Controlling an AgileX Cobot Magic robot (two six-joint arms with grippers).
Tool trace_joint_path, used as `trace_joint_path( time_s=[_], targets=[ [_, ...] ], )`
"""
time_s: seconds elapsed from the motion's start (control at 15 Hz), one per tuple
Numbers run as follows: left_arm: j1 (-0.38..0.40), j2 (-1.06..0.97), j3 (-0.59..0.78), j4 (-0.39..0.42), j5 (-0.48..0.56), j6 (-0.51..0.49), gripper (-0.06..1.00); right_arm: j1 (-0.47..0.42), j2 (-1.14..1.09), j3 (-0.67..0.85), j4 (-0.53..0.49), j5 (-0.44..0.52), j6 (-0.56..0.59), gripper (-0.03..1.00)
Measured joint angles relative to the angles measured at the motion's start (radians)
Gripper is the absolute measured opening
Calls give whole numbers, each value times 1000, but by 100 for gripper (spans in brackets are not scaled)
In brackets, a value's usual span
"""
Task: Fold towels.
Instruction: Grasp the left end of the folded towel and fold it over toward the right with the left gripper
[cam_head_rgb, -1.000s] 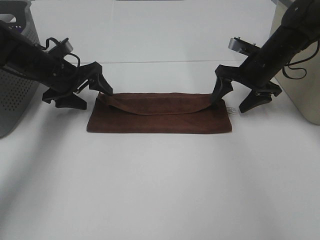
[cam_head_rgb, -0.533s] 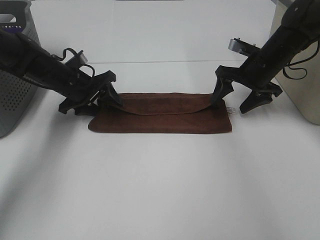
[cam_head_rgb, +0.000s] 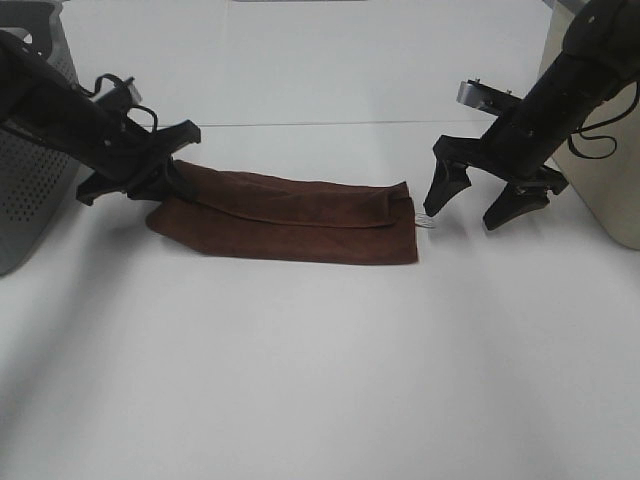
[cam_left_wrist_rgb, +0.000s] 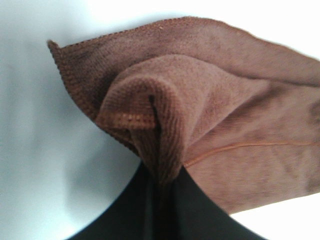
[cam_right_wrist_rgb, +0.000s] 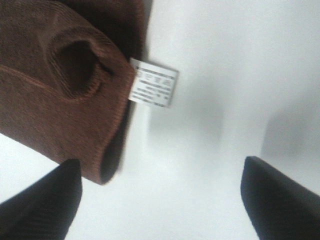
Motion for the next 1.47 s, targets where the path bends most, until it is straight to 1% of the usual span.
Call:
trace_joint_path(
  time_s=[0.13,0.2,0.33,0.6,0.73,0.87,0.93,1.0,1.07,1.27,1.33,1.4,1.47],
  targets=[
    [-3,-35,-33,-14,45,-17,4,0,0,0,0,0,0,81],
    [-19,-38,-60,-45,72,-20,4,0,0,0,0,0,0,81],
    [-88,-38,-121,-97,83,-25,4,0,0,0,0,0,0,81],
    [-236,-20,-198,-117,-25,-35,4,0,0,0,0,2,0,81],
    [-287,40,-243,-119,-41,-60,4,0,0,0,0,14,0,81],
    [-328,117,-293,-119,-41,-67,8,0,0,0,0,30,1,81],
    [-344,142,-311,-120,-41,-69,13,0,0,0,0,33,1,81],
    [-358,164,-324,-121,-41,-74,21,0,0,0,0,38,1,81],
    [-366,175,-327,-122,-41,-80,33,0,0,0,0,43,1,81],
    [-366,183,-340,-132,-40,-102,74,0,0,0,2,52,1,81],
    [-363,180,-359,-132,-29,-102,81,0,-1,0,23,53,1,81],
    [-354,169,-375,-125,-1,-101,83,0,-6,0,46,53,-1,81],
    [-334,154,-396,-90,31,-101,83,0,-22,0,91,54,-8,81]
  ],
)
